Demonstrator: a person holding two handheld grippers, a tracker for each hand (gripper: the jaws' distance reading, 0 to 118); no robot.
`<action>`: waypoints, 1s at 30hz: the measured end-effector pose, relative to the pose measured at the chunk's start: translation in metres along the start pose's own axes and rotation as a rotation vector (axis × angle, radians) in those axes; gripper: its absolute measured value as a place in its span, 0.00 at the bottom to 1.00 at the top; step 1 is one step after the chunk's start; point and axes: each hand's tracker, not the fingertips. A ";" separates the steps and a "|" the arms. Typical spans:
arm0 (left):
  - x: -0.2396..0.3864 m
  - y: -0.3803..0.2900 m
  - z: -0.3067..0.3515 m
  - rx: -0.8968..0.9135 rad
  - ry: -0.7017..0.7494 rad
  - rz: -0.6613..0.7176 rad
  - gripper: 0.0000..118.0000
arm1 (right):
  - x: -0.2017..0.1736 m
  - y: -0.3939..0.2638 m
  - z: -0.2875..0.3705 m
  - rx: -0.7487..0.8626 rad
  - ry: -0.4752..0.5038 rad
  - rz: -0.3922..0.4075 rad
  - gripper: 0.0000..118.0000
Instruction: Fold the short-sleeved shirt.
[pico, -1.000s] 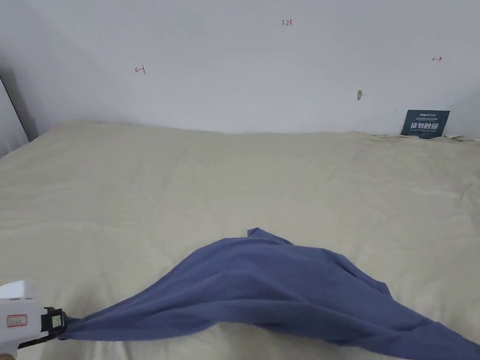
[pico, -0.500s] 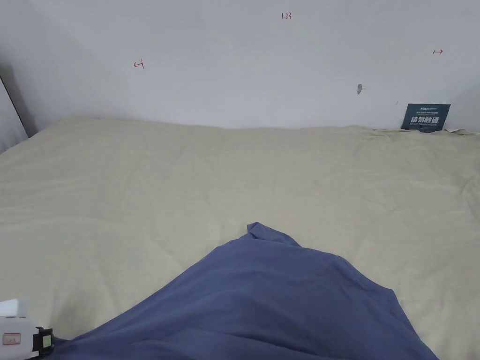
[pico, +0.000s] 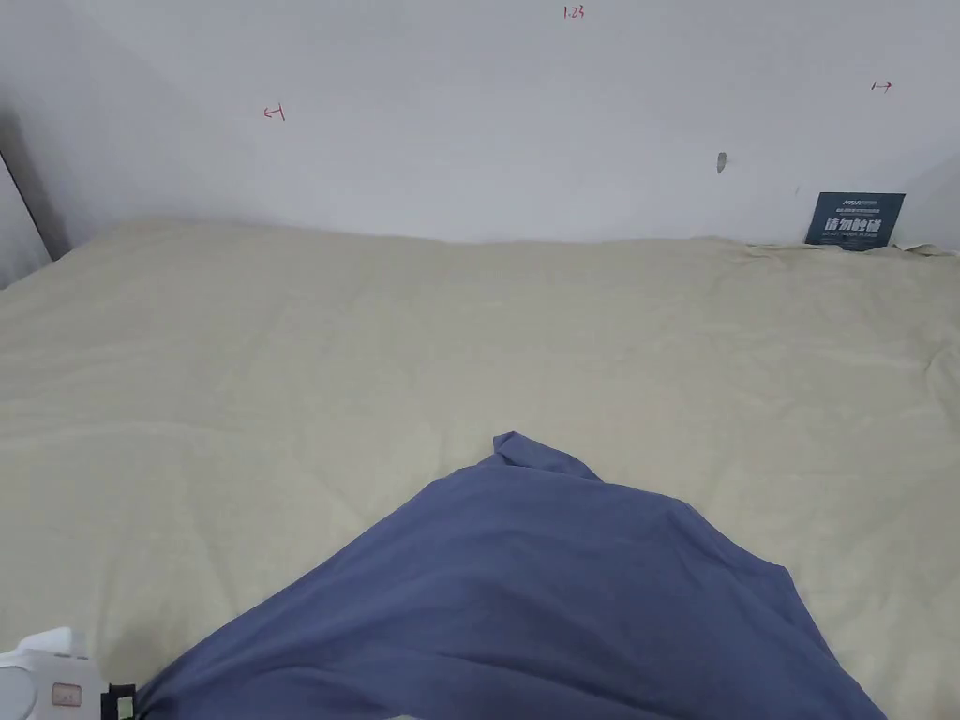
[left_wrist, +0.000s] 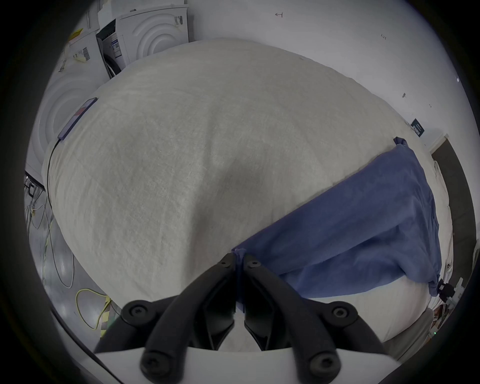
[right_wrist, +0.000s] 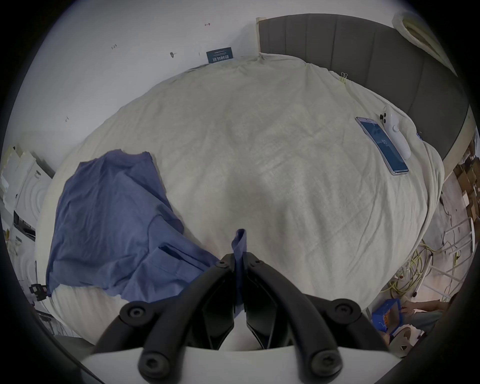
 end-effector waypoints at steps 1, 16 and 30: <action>0.001 0.001 0.004 0.005 -0.008 0.003 0.29 | -0.001 0.003 0.004 0.009 0.007 -0.001 0.07; 0.035 0.009 0.110 0.308 -0.029 -0.031 0.93 | -0.053 0.061 0.112 0.358 0.146 0.093 0.86; 0.083 0.017 0.198 0.749 -0.081 -0.140 0.81 | -0.136 0.079 0.170 0.743 0.158 0.280 0.85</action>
